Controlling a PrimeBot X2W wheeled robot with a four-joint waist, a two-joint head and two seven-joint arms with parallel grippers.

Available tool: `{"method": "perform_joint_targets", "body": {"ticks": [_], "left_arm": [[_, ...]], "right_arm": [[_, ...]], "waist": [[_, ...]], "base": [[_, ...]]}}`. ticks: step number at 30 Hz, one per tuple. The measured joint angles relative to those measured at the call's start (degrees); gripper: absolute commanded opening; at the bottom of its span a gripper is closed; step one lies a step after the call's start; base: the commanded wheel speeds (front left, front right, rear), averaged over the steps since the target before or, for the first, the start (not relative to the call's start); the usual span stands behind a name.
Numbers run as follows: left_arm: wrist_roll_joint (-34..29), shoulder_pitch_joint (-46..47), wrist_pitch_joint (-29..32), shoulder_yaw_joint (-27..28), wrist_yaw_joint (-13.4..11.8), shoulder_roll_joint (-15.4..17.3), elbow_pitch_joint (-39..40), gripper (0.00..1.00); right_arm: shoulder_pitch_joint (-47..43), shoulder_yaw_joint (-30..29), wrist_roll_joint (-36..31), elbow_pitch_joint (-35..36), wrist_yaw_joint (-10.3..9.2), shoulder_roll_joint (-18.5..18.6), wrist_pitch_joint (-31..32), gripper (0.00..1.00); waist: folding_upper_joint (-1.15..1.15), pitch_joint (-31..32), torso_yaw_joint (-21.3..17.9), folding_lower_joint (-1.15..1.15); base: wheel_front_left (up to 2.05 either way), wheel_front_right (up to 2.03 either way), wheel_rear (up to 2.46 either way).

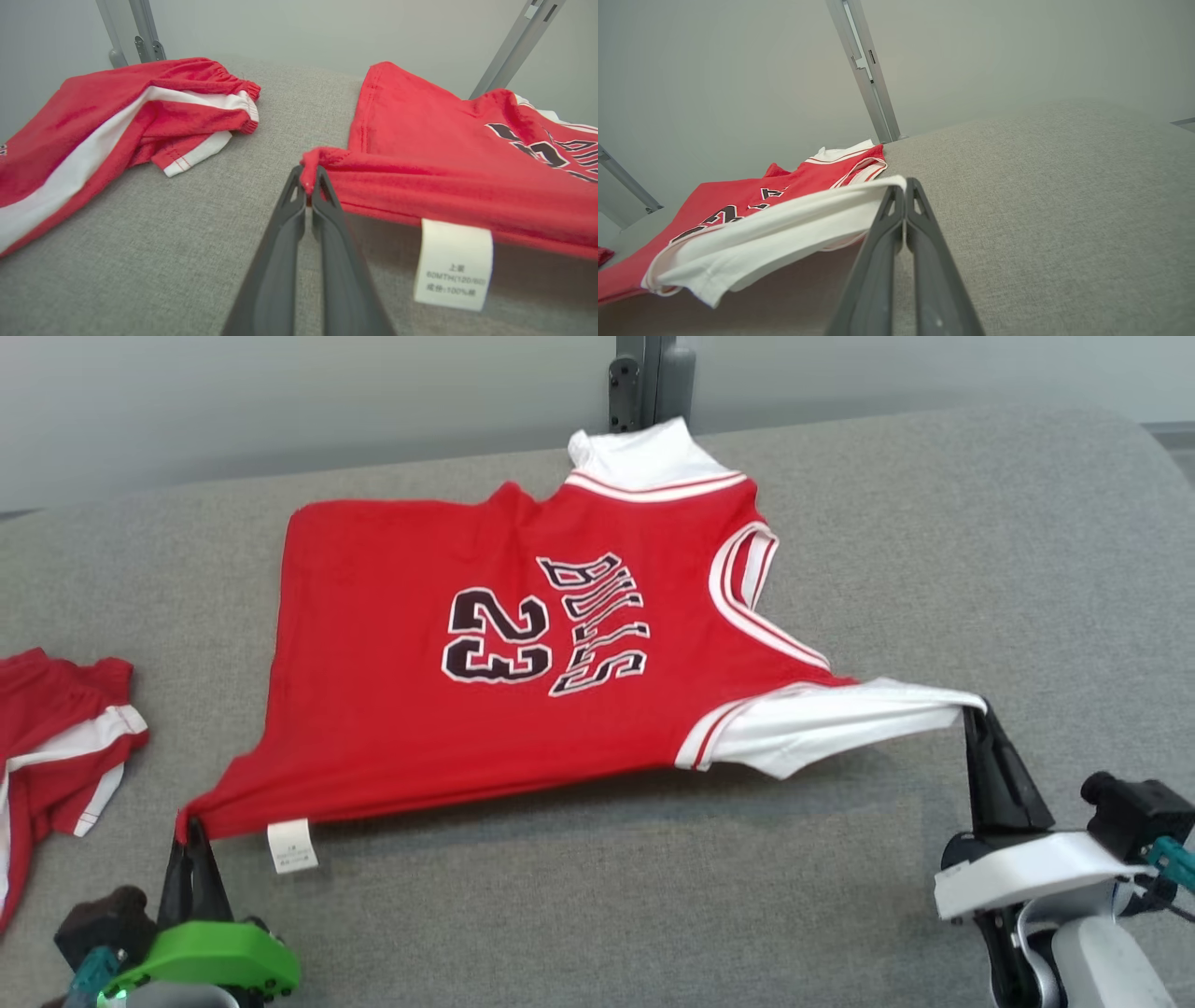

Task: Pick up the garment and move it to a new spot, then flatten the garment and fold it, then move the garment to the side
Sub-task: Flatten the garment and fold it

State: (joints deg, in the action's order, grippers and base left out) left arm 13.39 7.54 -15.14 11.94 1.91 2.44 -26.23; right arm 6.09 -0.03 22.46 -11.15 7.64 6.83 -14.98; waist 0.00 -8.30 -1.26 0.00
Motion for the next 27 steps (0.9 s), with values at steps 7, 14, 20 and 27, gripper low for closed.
{"method": "perform_joint_targets", "body": {"ticks": [7,14,20,27], "left_arm": [[2.22,-5.51,0.0,0.07,-0.88,0.0,0.94,0.0],[3.22,-8.72,0.01,-0.81,-0.93,0.01,2.47,0.0],[2.99,-7.87,0.0,-1.91,-1.42,0.04,4.02,0.0],[1.64,-1.32,0.0,-4.41,-1.91,0.21,3.38,0.0]], "right_arm": [[-6.0,0.88,0.55,1.01,0.0,-0.97,0.0,0.0],[-9.9,1.57,0.85,2.76,-0.01,-0.38,0.0,0.0],[-7.6,1.87,0.79,2.85,-0.02,-0.16,0.0,0.0],[0.2,4.56,-0.26,-2.75,-0.09,0.81,-0.05,0.0]], "waist": [[0.0,4.26,-0.59,0.0],[0.0,4.64,-1.01,0.0],[0.0,2.99,-0.92,0.0],[0.0,0.32,-0.51,0.0]], "base": [[0.0,0.0,0.0],[0.0,0.0,0.0],[0.0,0.0,0.0],[0.0,0.0,0.0]]}}
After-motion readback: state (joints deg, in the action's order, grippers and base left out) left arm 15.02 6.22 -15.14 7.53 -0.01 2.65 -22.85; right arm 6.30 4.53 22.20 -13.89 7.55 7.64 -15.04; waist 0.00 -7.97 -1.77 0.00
